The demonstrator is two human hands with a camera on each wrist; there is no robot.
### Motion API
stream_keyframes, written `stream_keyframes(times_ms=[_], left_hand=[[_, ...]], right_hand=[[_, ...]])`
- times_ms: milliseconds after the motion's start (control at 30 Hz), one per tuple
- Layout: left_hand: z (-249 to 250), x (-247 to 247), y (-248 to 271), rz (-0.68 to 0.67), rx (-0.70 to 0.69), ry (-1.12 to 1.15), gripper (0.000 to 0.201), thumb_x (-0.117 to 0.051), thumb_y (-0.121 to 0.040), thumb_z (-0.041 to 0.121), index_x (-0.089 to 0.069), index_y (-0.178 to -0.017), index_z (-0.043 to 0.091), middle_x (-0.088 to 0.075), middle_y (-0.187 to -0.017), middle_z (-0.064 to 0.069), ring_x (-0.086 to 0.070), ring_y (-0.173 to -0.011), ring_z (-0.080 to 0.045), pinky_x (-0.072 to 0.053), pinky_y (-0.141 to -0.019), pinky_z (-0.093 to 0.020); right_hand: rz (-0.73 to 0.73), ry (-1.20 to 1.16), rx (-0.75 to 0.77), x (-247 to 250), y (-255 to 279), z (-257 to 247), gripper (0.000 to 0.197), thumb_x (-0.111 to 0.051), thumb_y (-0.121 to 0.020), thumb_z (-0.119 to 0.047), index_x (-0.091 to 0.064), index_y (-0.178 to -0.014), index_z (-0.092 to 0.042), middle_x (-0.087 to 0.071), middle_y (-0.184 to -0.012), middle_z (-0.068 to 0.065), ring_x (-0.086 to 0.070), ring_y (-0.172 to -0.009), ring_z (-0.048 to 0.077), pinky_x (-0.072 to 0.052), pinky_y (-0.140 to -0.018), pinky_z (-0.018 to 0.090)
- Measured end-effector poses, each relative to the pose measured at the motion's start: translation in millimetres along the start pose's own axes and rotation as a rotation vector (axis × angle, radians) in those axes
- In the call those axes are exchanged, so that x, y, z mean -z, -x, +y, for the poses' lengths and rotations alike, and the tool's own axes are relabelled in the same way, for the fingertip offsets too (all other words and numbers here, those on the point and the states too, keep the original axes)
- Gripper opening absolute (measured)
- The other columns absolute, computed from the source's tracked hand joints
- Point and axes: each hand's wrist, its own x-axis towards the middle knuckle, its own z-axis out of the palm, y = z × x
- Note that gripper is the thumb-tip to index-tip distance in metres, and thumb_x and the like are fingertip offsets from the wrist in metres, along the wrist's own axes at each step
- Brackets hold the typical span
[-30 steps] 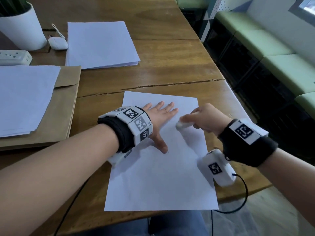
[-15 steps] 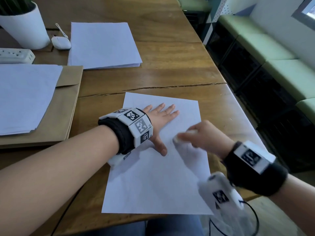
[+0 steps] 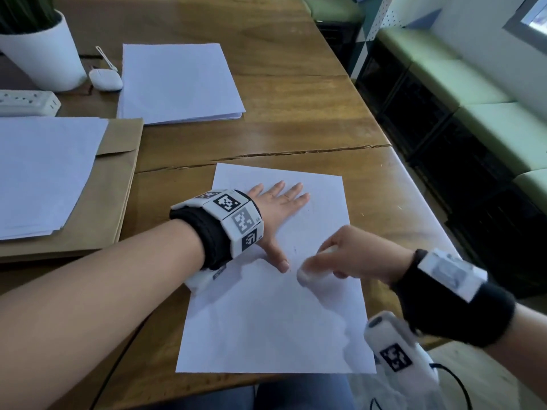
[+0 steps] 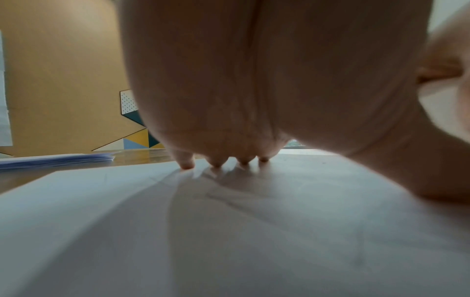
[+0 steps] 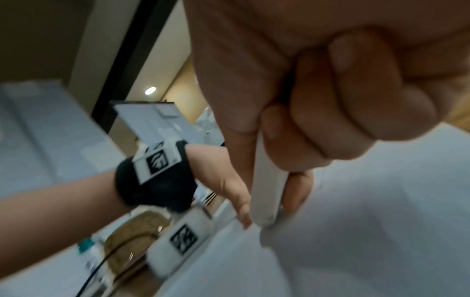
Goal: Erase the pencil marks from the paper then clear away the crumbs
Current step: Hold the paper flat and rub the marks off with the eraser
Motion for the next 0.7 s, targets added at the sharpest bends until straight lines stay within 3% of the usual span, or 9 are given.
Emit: stream_keyframes(times_ms=[100, 200, 267, 367, 433, 600, 700], left_hand=[[0.7, 1.2, 0.4, -0.001, 0.008, 0.000, 0.131, -0.073, -0.063, 0.061, 0.020, -0.147, 0.022, 0.026, -0.155, 0.003, 0.019, -0.144, -0.023, 0.005, -0.116, -0.046], [2.1, 0.7, 0.3, 0.006, 0.014, 0.014, 0.131, -0.074, -0.063, 0.059, 0.020, -0.147, 0.024, 0.026, -0.155, 0.004, 0.019, -0.144, -0.022, 0.005, -0.116, -0.046], [1.1, 0.2, -0.3, 0.011, 0.011, 0.008, 0.131, -0.074, -0.062, 0.060, 0.019, -0.147, 0.024, 0.025, -0.155, 0.004, 0.019, -0.144, -0.022, 0.005, -0.116, -0.046], [-0.1, 0.0, -0.4, 0.002, 0.005, 0.006, 0.132, -0.073, -0.062, 0.062, 0.020, -0.147, 0.023, 0.025, -0.155, 0.003, 0.019, -0.144, -0.022, 0.006, -0.116, -0.046], [0.5, 0.2, 0.2, 0.004, 0.006, 0.014, 0.131, -0.074, -0.062, 0.060, 0.019, -0.147, 0.024, 0.026, -0.155, 0.004, 0.019, -0.144, -0.021, 0.006, -0.116, -0.045], [2.6, -0.7, 1.4, 0.036, 0.016, 0.030, 0.130, -0.076, -0.062, 0.058, 0.017, -0.148, 0.025, 0.023, -0.156, 0.005, 0.018, -0.144, -0.021, 0.005, -0.116, -0.045], [1.0, -0.3, 0.2, 0.018, 0.009, 0.010, 0.131, -0.075, -0.062, 0.060, 0.018, -0.147, 0.024, 0.024, -0.155, 0.004, 0.019, -0.144, -0.022, 0.005, -0.116, -0.046]], right_hand=[[0.154, -0.106, 0.011, 19.1, -19.6, -4.7, 0.032, -0.068, -0.078, -0.038, -0.063, -0.072, -0.007, -0.046, -0.051, 0.000, -0.029, -0.040, 0.014, -0.024, -0.038, 0.018], [0.325, -0.195, 0.049, 22.6, -29.7, -10.3, 0.031, -0.065, -0.081, -0.029, -0.053, -0.066, -0.005, -0.043, -0.050, 0.002, -0.030, -0.037, 0.012, -0.024, -0.034, 0.015], [0.255, -0.101, 0.066, 13.4, -23.8, -7.5, 0.033, -0.066, -0.079, -0.030, -0.052, -0.060, -0.007, -0.042, -0.047, 0.000, -0.030, -0.034, 0.008, -0.025, -0.034, 0.013], [0.017, 0.076, 0.015, 6.1, -11.0, -8.4, 0.031, -0.068, -0.075, -0.039, -0.058, -0.061, -0.013, -0.043, -0.045, -0.006, -0.031, -0.041, 0.011, -0.026, -0.041, 0.018], [0.023, 0.058, 0.010, 12.8, -16.1, -14.6, 0.030, -0.069, -0.075, -0.040, -0.061, -0.065, -0.013, -0.046, -0.049, -0.004, -0.031, -0.043, 0.014, -0.026, -0.042, 0.021], [0.248, -0.144, 0.065, 13.7, -32.1, -23.2, 0.031, -0.066, -0.078, -0.031, -0.051, -0.061, -0.009, -0.044, -0.050, 0.000, -0.032, -0.041, 0.013, -0.027, -0.043, 0.021], [0.073, -0.014, 0.043, 0.8, -16.4, -12.9, 0.032, -0.069, -0.075, -0.034, -0.053, -0.057, -0.013, -0.041, -0.042, -0.004, -0.029, -0.037, 0.011, -0.025, -0.040, 0.020]])
